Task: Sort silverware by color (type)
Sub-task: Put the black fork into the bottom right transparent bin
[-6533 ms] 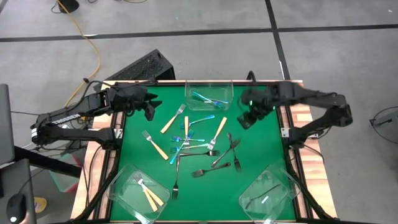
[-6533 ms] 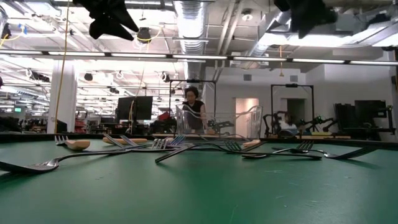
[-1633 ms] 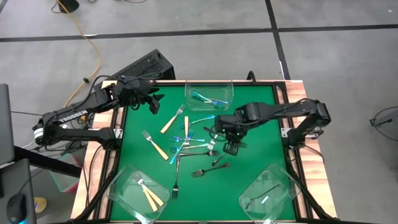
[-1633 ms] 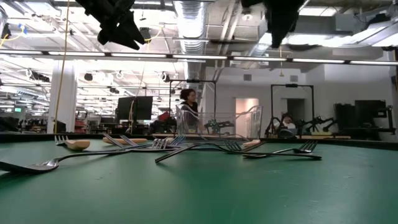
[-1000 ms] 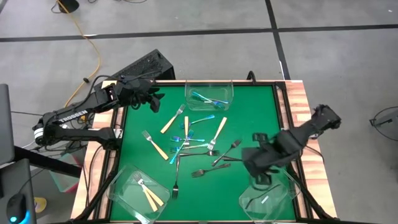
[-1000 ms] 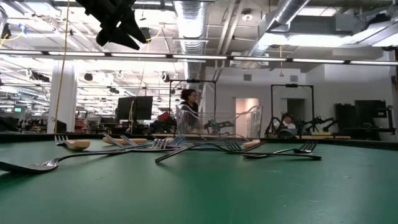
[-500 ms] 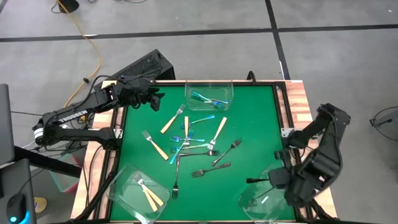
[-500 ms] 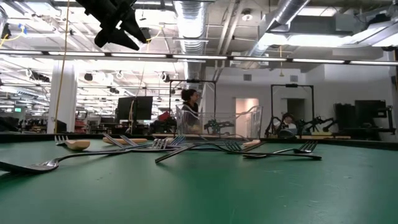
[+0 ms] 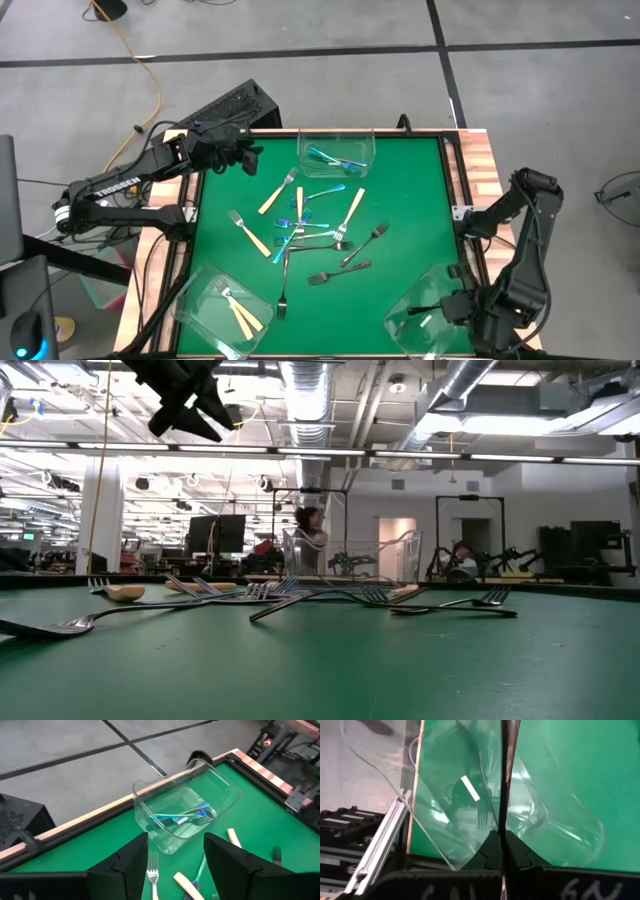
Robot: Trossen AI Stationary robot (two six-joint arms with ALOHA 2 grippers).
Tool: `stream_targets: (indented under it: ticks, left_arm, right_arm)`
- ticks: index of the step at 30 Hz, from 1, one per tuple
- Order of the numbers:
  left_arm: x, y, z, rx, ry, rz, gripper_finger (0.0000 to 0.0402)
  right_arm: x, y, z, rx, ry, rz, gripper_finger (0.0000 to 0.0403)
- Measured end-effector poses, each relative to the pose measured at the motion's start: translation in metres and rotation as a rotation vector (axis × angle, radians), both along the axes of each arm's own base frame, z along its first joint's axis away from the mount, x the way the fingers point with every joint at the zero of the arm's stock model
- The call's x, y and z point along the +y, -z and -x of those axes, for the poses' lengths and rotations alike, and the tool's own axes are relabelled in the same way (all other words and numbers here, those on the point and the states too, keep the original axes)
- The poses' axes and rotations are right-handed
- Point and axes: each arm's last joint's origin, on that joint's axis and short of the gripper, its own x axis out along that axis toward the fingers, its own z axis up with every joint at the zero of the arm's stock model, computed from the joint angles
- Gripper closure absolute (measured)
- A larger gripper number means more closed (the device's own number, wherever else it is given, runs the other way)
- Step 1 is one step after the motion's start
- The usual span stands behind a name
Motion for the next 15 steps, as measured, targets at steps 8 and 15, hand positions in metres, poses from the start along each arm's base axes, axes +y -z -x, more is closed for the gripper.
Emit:
stream_targets:
  ticks: [8, 15]
  left_arm:
    - [0.001, 0.000, 0.000, 0.005, -0.022, -0.010, 0.0226]
    - [0.001, 0.000, 0.001, 0.006, -0.023, -0.011, 0.0226]
  right_arm:
    - [0.009, 0.032, -0.002, 0.009, -0.076, -0.075, 0.0395]
    - [0.010, 0.054, -0.004, 0.034, -0.109, -0.122, 0.0395]
